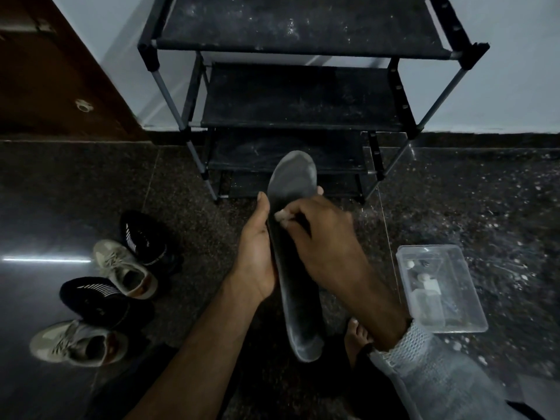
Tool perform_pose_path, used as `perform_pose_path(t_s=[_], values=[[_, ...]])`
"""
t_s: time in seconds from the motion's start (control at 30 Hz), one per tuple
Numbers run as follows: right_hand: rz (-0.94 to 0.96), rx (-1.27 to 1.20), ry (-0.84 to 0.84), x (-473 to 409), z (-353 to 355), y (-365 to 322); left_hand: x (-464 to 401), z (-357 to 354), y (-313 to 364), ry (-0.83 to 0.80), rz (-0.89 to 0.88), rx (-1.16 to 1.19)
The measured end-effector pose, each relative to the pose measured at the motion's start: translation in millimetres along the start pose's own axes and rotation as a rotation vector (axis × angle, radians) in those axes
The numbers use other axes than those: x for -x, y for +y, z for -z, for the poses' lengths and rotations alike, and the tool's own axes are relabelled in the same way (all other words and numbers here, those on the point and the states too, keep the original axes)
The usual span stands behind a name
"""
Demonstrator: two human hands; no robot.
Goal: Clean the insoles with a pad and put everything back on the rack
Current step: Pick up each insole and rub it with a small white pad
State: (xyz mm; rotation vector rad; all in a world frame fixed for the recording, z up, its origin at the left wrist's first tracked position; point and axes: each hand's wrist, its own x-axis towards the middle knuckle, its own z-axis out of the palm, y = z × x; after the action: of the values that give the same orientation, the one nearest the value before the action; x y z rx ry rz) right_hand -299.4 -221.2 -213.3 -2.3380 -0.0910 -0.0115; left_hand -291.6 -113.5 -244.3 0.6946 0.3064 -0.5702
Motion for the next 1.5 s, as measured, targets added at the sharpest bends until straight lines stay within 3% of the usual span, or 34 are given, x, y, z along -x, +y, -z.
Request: perform_pose_path(t_s=[0.17, 0.4, 0.5, 0.6, 0.7, 0.83, 1.0, 1.1, 1.17, 1.3, 1.37, 1.5], values=[[0.02, -0.088, -0.163, -2.2, 2.8, -2.1, -2.4, 4.2, -0.1, -0.054, 0.018, 0.058], [0.023, 0.151, 0.182, -5.9, 2.2, 6.4, 0.1, -0.7, -6.9, 0.031, -0.001, -0.05], [-0.02, 0.116, 0.228, -8.0, 2.0, 10.9, 1.0, -2.3, -8.4, 0.037, 0.009, -0.062], [0.034, 0.0, 0.109, -6.0, -2.7, 7.2, 0.2, 0.7, -5.5, 0.016, 0.006, -0.04], [0.081, -0.093, -0.123, -6.6, 3.0, 1.5, -0.5, 3.2, -1.8, -0.032, 0.016, 0.001], [0.147, -0.047, -0.302, -8.9, 12.2, 2.1, -0.5, 4.1, 3.1, -0.015, 0.032, 0.032], [0.085, 0.118, 0.037, -11.5, 7.6, 14.2, -0.5, 2.6, -1.5, 0.085, -0.012, -0.035], [0.029, 0.194, 0.105, -11.2, 11.5, 18.8, 0.9, 0.4, 0.0, 0.099, -0.039, -0.079], [0.099, 0.148, 0.014, -10.5, 10.7, 15.0, -0.4, 2.7, 3.5, 0.069, -0.029, -0.029], [0.161, 0.013, -0.354, -8.4, 11.2, 4.9, -5.3, 11.7, 7.9, 0.001, -0.011, 0.048], [0.161, 0.052, -0.296, -9.2, 11.1, 6.2, -6.3, 13.3, 6.5, -0.02, -0.012, 0.068], [0.06, 0.262, 0.088, -7.7, 4.6, 14.8, -4.7, 7.5, 2.2, 0.014, -0.01, 0.064]])
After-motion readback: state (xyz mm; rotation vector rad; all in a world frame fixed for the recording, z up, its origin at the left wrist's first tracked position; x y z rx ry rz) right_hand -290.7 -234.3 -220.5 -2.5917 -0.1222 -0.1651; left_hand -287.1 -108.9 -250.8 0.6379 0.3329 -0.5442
